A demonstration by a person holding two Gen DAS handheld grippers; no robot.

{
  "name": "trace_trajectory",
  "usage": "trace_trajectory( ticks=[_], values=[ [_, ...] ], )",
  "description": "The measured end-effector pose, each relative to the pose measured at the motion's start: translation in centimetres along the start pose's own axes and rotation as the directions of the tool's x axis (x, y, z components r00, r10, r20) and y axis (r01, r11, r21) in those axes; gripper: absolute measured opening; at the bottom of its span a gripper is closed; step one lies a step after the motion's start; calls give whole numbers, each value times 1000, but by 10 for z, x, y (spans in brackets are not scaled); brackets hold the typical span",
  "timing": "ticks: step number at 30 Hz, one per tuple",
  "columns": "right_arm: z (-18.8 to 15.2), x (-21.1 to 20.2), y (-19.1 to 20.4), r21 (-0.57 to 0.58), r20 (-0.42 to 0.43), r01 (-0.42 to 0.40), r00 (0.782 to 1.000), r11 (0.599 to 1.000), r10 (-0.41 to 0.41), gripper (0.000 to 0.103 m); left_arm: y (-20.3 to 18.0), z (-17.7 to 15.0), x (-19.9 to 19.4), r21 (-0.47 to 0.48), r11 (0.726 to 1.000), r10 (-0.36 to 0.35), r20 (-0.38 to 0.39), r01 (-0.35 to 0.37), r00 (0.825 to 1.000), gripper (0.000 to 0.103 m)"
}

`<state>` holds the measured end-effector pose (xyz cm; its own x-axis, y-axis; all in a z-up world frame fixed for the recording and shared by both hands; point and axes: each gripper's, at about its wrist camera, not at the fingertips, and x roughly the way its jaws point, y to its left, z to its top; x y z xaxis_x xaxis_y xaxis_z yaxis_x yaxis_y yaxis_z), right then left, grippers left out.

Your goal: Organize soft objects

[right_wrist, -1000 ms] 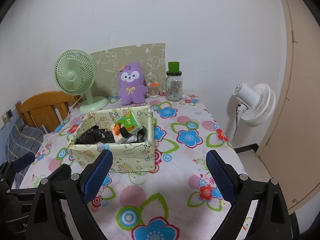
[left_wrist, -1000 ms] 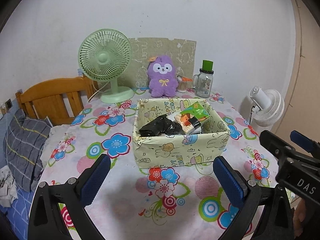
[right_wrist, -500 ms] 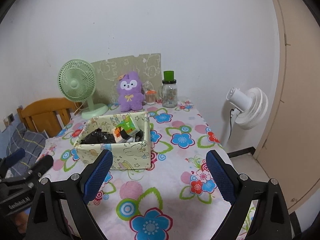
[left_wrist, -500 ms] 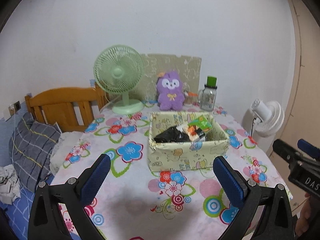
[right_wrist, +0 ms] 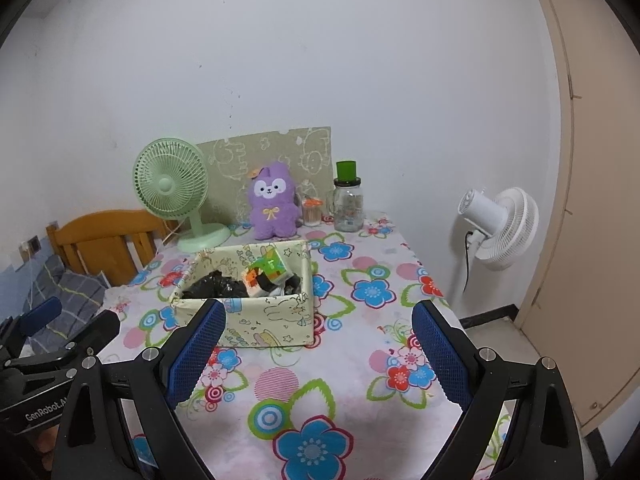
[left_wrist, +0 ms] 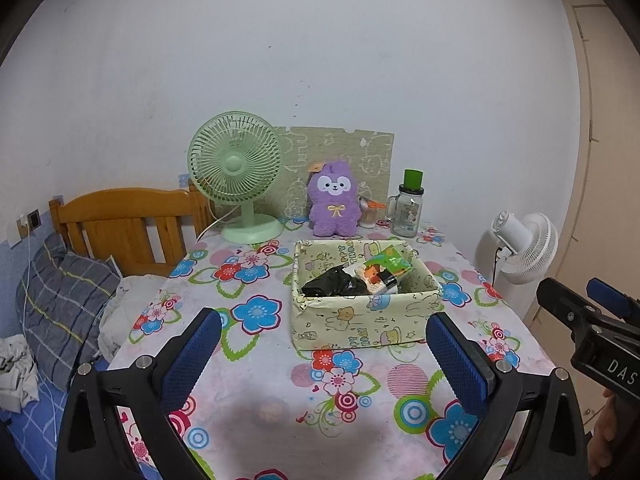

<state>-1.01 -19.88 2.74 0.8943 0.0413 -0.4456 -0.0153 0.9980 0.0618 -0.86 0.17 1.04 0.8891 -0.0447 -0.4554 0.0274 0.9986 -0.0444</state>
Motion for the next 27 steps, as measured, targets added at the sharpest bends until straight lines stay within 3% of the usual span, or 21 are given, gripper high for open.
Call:
trace_trajectory(
  ticks=[14,27],
  values=[
    [2,4,-1,10,-6,-5,1000,1000,5,96,-6,0,7,23,1000,-10,-8,11,1000,103],
    [4,12,2,4,-16,-4,1000,1000,4,96,5,2,15,-44,999,-28,-15,28,999,103]
  ],
)
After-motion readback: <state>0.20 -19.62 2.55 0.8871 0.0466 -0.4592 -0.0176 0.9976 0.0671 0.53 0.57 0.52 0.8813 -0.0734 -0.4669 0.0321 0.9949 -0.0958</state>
